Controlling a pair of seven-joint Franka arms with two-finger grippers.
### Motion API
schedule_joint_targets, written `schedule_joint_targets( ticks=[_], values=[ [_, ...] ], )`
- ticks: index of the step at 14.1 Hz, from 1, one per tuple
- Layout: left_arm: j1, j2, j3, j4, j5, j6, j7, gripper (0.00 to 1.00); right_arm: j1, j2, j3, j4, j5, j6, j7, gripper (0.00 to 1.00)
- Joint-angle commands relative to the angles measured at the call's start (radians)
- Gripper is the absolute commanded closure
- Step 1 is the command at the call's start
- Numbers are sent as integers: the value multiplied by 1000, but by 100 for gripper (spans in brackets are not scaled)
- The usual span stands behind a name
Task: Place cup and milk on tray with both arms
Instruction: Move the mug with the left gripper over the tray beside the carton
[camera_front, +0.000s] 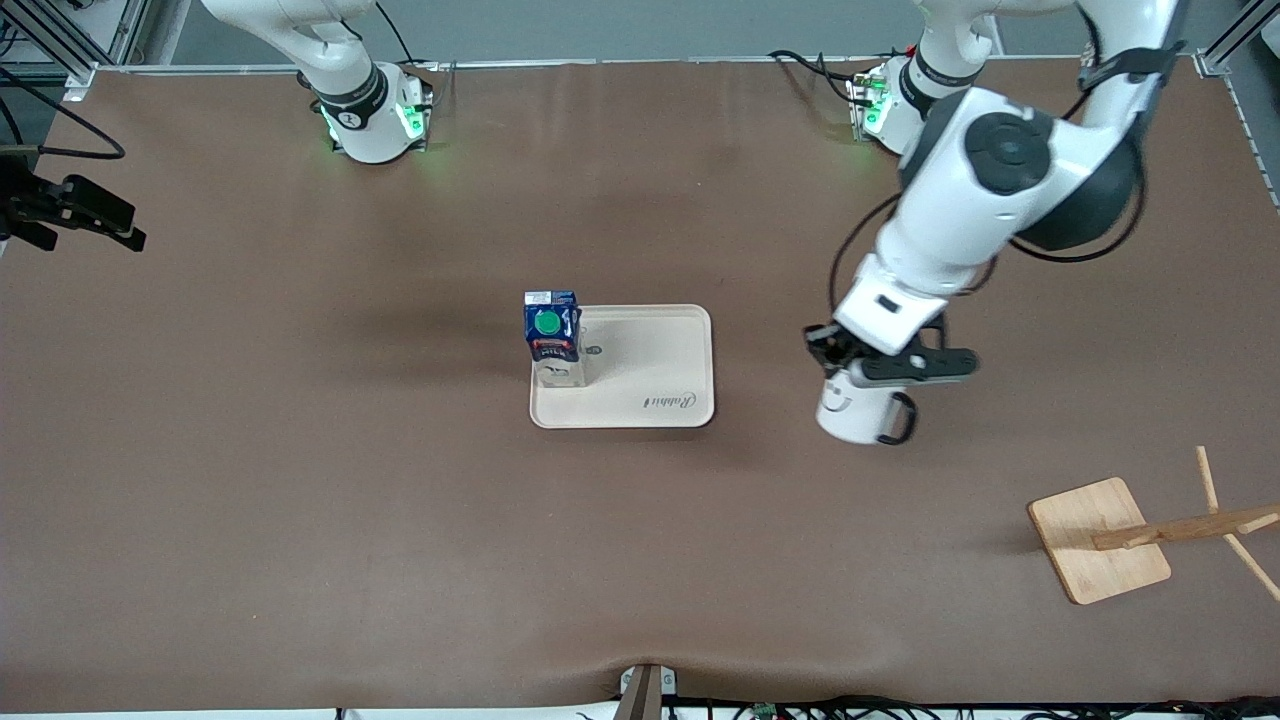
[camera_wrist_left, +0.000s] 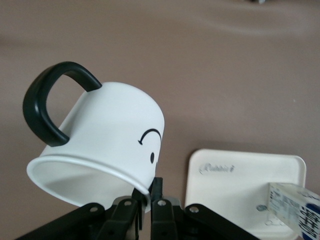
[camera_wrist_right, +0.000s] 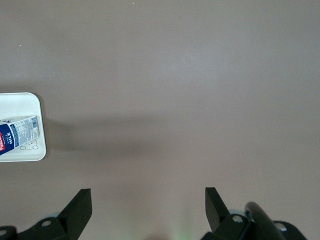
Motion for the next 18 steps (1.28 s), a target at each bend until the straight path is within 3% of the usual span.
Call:
schedule_joint_targets(
  ticks=[1, 4, 8, 12, 18],
  values=[
    [-96, 58, 5, 36, 19, -17, -78, 100, -11, -7, 15, 15, -19, 2, -18, 0],
    [-192, 140, 5, 99, 110, -66, -69, 100, -17, -6, 14, 31, -17, -1, -18, 0],
    [-321, 311, 7, 275, 213, -213, -66, 100, -43, 8, 14, 32, -14, -1, -14, 0],
    [-432, 434, 14, 309, 297, -214, -47, 100, -48, 7, 14, 40, -20, -1, -13, 0],
    [-482, 479, 17, 306, 359, -238, 80, 100, -60, 8, 20, 40, -19, 0, -18, 0]
  ],
)
